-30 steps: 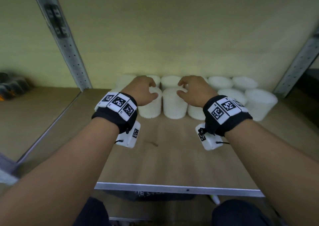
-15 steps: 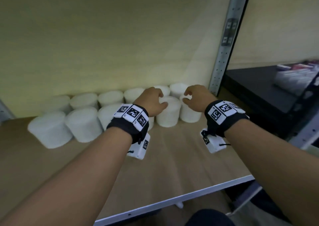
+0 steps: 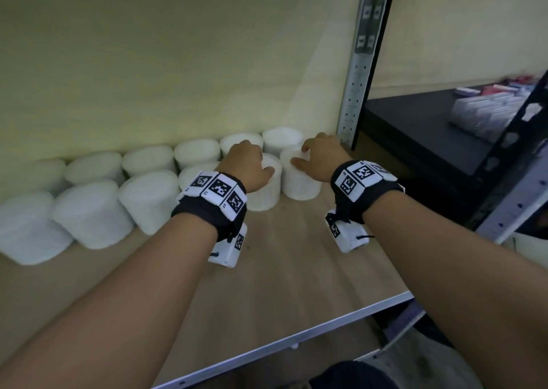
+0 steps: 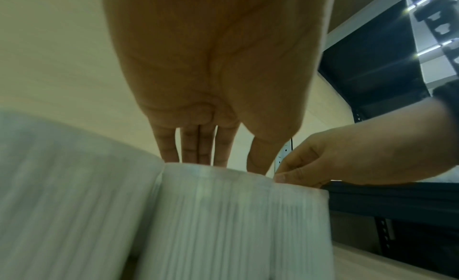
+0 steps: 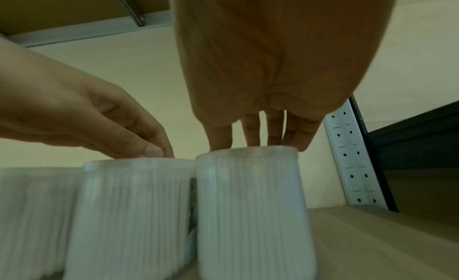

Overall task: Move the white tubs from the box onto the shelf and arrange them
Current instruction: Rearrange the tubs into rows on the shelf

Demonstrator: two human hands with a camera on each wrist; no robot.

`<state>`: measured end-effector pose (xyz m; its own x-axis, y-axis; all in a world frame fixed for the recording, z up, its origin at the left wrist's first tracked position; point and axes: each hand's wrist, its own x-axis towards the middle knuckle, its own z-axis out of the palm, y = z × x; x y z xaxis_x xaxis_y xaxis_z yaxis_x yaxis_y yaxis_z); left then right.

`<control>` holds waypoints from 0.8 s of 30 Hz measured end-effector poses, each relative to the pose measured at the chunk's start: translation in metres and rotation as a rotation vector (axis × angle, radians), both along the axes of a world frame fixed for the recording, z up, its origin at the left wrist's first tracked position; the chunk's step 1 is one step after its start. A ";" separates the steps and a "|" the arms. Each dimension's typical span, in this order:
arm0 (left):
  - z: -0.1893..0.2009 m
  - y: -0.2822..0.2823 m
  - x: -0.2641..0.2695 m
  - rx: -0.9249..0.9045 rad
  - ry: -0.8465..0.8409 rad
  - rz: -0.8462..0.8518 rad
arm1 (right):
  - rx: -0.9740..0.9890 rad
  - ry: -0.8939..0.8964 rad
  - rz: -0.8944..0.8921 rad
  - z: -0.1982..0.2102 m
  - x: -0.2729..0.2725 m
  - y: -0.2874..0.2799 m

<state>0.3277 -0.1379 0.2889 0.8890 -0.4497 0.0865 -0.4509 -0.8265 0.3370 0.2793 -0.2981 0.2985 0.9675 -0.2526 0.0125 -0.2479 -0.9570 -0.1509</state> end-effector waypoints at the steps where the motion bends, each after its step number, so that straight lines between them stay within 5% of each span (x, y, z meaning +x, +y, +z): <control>1: 0.000 0.000 0.000 -0.003 -0.001 -0.001 | -0.002 0.001 0.004 0.000 0.000 0.000; 24: -0.004 0.001 0.000 -0.100 -0.006 0.021 | 0.074 0.039 0.052 0.012 0.001 0.002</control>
